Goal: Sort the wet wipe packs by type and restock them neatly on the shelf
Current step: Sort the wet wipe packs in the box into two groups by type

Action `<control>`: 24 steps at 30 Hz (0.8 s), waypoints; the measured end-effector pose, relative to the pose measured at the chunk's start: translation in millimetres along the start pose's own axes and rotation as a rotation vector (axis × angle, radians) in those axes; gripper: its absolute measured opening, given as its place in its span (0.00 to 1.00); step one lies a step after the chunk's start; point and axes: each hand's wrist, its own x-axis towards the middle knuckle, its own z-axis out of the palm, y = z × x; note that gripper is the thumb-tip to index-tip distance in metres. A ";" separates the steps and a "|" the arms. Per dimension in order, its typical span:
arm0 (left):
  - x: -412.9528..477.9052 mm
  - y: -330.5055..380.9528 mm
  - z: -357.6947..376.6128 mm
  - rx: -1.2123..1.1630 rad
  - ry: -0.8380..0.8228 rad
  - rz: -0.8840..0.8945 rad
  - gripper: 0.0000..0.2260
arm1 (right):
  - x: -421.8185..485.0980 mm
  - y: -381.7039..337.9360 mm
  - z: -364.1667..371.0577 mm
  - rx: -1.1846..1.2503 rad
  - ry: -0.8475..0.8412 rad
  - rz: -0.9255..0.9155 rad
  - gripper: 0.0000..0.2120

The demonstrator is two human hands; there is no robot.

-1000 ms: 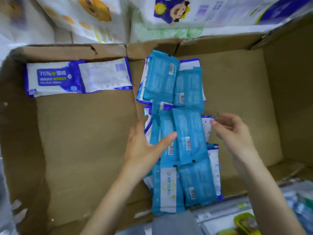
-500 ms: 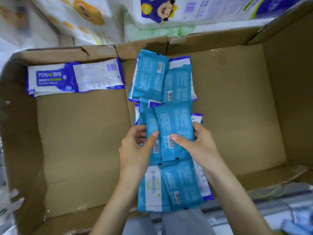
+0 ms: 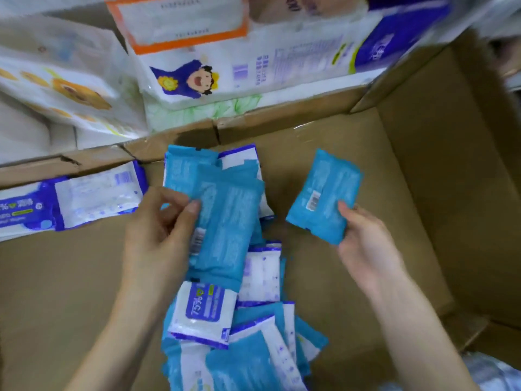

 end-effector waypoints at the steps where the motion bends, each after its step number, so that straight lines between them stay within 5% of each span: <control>1: 19.6 10.3 17.8 0.009 -0.070 0.025 0.09 | 21.2 -10.8 -4.6 0.040 0.032 0.006 0.07; 5: 103.0 32.6 103.4 0.300 -0.365 0.205 0.12 | 97.8 -42.6 -20.7 0.227 0.085 0.034 0.14; 9: 167.8 29.0 173.8 0.539 -0.588 0.264 0.11 | 139.5 -68.0 -22.6 0.184 0.109 0.012 0.06; 13: 188.4 21.3 204.3 0.658 -0.572 0.372 0.04 | 163.5 -78.4 -20.7 0.005 0.182 0.016 0.05; 18: 171.4 -10.8 202.0 0.884 -0.638 0.632 0.23 | 180.6 -77.7 -25.2 -0.505 0.333 -0.132 0.12; 24: 165.2 -18.6 199.9 0.976 -0.672 0.700 0.27 | 159.5 -76.6 -21.2 -0.579 0.318 -0.178 0.14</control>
